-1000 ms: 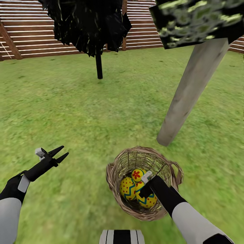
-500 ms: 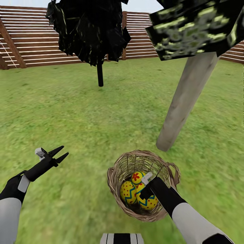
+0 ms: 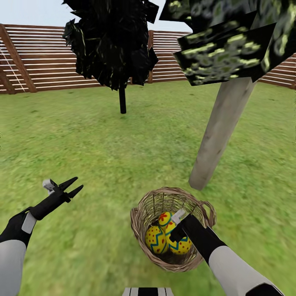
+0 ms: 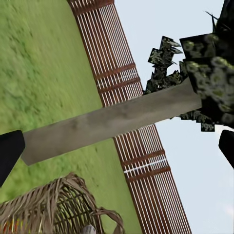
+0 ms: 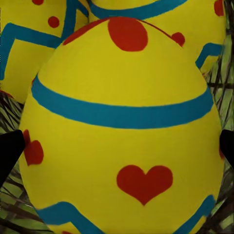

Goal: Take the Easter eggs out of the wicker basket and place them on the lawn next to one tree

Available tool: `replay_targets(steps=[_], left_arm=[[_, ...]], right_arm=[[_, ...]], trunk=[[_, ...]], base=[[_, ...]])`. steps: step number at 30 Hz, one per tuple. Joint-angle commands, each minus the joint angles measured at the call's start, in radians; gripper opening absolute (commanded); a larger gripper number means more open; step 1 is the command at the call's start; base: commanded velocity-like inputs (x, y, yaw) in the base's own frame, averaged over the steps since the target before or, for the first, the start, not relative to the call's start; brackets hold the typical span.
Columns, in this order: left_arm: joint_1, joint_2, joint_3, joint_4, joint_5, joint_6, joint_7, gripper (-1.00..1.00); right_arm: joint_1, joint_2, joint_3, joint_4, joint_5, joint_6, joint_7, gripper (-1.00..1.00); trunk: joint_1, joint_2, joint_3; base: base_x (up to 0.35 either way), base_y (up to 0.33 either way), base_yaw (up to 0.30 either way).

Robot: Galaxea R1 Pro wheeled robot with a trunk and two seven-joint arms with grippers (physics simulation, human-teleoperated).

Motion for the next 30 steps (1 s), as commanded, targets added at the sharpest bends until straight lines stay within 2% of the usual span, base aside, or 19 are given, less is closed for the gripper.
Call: replay_targets(steps=[1, 6, 7, 9, 17, 18, 20, 21, 22, 24, 26, 27, 29, 30], left_arm=[[-0.001, 0.000, 0.001, 0.000, 0.000, 0.010, -0.003, 1.00], [-0.001, 0.000, 0.001, 0.000, 0.000, 0.011, -0.003, 1.00], [-0.001, 0.000, 0.001, 0.000, 0.000, 0.012, -0.003, 1.00], [-0.001, 0.000, 0.001, 0.000, 0.000, 0.012, -0.002, 1.00], [-0.001, 0.000, -0.005, -0.002, -0.003, 0.014, -0.003, 1.00], [-0.001, 0.000, -0.006, -0.002, -0.003, 0.014, -0.003, 1.00], [-0.001, 0.000, -0.006, -0.003, -0.004, 0.014, -0.002, 1.00], [-0.001, 0.000, -0.006, -0.003, -0.004, 0.014, -0.002, 1.00], [-0.001, 0.000, -0.006, -0.003, -0.004, 0.014, -0.002, 1.00], [-0.001, 0.000, -0.006, -0.003, -0.004, 0.013, -0.002, 1.00], [-0.001, 0.000, -0.006, -0.003, -0.004, 0.013, -0.002, 1.00], [-0.001, -0.001, -0.007, -0.003, -0.004, 0.013, -0.002, 1.00], [-0.001, -0.001, -0.007, -0.003, -0.004, 0.014, -0.002, 1.00], [-0.001, -0.001, -0.007, -0.002, -0.004, 0.015, -0.001, 1.00]], right_arm=[[0.000, 0.000, 0.001, -0.002, 0.010, 0.003, 0.007, -1.00], [0.000, 0.000, 0.001, -0.003, 0.010, 0.003, 0.008, -1.00], [0.000, 0.000, 0.001, -0.005, 0.011, 0.004, 0.027, -1.00], [0.000, -0.002, 0.001, -0.026, 0.012, 0.009, 0.060, -1.00], [0.000, -0.008, -0.005, -0.090, 0.009, 0.020, 0.071, -1.00], [0.000, -0.008, -0.005, -0.111, 0.009, 0.041, 0.091, -1.00], [0.000, -0.014, -0.006, -0.246, 0.010, 0.143, 0.238, -1.00], [0.000, -0.022, -0.005, -0.316, 0.012, 0.179, 0.310, -1.00], [0.000, -0.032, -0.005, -0.360, 0.013, 0.202, 0.343, -1.00], [0.001, -0.071, -0.005, -0.442, 0.010, 0.260, 0.374, -1.00], [0.002, -0.097, -0.005, -0.497, 0.008, 0.280, 0.388, -1.00], [0.003, -0.110, -0.005, -0.517, 0.009, 0.283, 0.418, -1.00], [0.004, -0.167, -0.016, -0.562, 0.009, 0.285, 0.553, -1.00], [0.005, -0.210, -0.050, -0.592, 0.009, 0.285, 0.645, -1.00]], trunk=[[-0.001, 0.000, 0.003], [-0.003, 0.001, 0.023], [-0.003, 0.001, 0.026], [-0.004, 0.002, 0.034], [-0.008, 0.004, 0.065], [-0.008, 0.004, 0.069], [-0.009, 0.004, 0.077], [-0.010, 0.005, 0.081], [-0.010, 0.005, 0.084], [-0.018, 0.019, 0.091], [-0.026, 0.033, 0.097], [-0.029, 0.040, 0.100], [-0.037, 0.054, 0.106], [-0.041, 0.061, 0.109]], base=[[0.000, 0.000, 0.000], [0.000, 0.000, 0.000], [0.000, 0.000, 0.000], [0.000, 0.000, 0.000], [0.000, 0.000, 0.000], [0.000, 0.000, 0.000], [0.000, 0.000, 0.000], [0.000, 0.000, 0.000], [0.000, 0.000, 0.000], [0.000, 0.000, 0.000], [0.000, 0.000, 0.000], [0.000, 0.000, 0.000], [0.000, 0.000, 0.000], [0.000, 0.000, 0.000]])
